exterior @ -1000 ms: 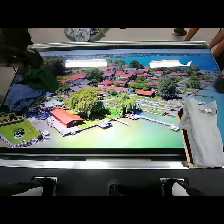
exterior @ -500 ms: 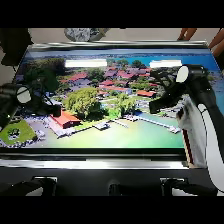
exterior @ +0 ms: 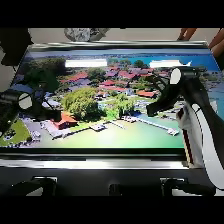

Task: Fold the shirts.

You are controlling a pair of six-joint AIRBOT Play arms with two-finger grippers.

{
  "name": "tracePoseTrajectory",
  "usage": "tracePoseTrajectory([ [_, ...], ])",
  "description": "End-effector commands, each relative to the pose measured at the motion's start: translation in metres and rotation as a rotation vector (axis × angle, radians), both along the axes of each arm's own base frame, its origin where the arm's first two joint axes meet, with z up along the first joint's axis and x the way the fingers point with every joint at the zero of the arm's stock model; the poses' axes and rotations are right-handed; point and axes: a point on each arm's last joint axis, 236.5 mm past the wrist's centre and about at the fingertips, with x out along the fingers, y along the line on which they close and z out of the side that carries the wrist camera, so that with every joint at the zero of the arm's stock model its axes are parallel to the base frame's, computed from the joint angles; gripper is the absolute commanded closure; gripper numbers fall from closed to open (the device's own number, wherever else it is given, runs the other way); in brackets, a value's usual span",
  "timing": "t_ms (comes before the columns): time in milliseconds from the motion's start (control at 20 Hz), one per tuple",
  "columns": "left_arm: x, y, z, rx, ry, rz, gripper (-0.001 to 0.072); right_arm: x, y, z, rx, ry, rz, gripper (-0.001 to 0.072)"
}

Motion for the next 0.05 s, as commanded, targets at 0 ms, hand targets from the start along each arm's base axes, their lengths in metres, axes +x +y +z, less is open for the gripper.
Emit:
tracePoseTrajectory([
  [0, -0.0006, 0.0002, -0.0003, 0.0, 0.001, 0.001, 0.0041, -0.0009, 0.0009, -0.0005, 0.001, 0.004, 0.002, 0.0024],
])
